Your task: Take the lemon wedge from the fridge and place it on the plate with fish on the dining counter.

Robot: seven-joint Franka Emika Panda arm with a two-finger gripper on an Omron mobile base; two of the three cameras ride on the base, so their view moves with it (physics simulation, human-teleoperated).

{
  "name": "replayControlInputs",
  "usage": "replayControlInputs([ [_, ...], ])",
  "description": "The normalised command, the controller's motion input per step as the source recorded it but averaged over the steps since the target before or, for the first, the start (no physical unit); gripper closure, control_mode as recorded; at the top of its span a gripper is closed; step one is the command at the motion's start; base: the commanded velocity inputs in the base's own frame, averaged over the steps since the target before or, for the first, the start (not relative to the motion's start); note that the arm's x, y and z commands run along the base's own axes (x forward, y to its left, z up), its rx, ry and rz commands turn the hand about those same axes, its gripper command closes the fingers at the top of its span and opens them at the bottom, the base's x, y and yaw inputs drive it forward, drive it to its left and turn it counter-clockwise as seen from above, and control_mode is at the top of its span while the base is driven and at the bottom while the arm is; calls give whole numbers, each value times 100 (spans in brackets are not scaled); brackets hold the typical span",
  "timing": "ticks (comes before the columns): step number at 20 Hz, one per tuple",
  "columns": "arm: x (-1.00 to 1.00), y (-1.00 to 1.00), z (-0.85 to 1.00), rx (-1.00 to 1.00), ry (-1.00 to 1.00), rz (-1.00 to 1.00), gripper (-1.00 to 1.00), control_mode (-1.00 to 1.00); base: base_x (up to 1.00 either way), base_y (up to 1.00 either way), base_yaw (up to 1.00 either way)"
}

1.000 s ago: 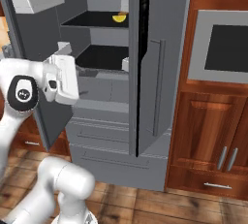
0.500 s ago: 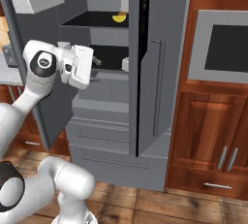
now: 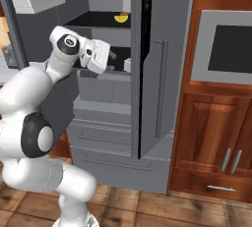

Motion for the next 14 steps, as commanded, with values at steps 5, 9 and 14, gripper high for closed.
replayControlInputs([
  [5, 55, -39, -12, -1, 9, -8, -100, -100, 0, 0, 0],
  [9, 38, -47, -8, 0, 5, -12, -100, -100, 0, 0, 0],
  [14, -2, -73, -6, 0, 2, -20, -100, -100, 0, 0, 0],
])
